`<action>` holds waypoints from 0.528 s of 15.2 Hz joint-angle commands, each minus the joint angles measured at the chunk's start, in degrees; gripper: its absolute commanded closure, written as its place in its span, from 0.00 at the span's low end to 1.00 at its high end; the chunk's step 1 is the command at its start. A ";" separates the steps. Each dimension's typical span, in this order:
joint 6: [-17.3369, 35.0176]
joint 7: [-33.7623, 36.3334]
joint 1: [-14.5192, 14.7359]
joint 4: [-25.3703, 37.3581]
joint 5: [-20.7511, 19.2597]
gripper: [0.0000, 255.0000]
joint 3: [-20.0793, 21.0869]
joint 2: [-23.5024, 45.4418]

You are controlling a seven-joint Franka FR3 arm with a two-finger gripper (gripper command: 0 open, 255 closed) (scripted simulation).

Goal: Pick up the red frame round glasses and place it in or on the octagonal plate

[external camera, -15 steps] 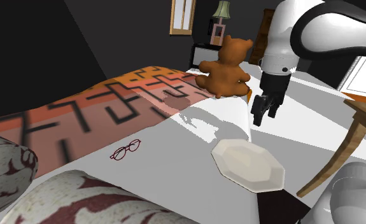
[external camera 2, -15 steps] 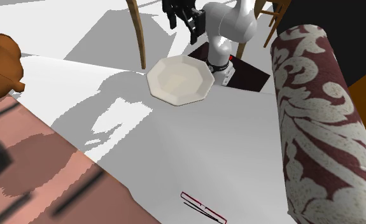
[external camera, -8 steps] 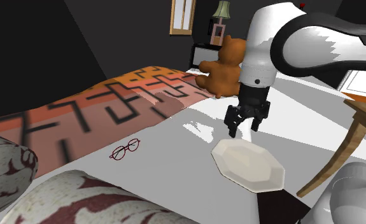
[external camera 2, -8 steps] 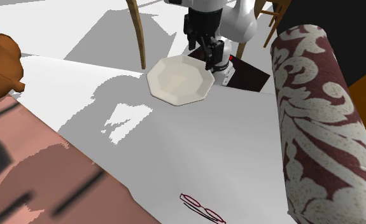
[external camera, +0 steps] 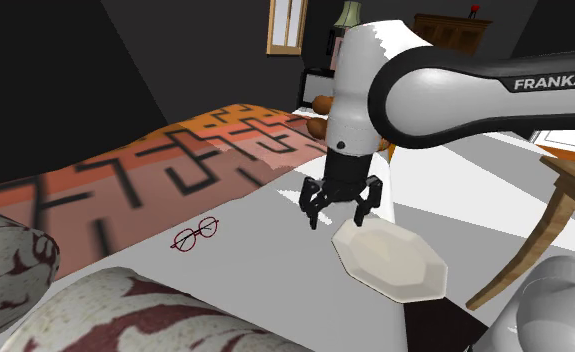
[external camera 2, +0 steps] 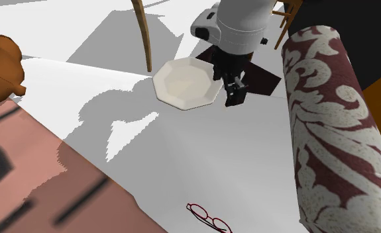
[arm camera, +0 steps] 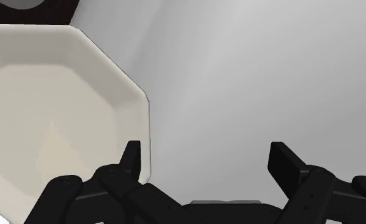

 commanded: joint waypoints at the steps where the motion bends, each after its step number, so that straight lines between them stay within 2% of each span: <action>1: 3.09 5.68 -1.00 1.32 0.29 0.00 2.95 3.51; 5: 7.71 17.20 -3.29 6.17 -1.44 0.00 8.61 11.65; 8: 10.61 26.52 -5.06 10.72 -4.83 0.00 12.57 18.75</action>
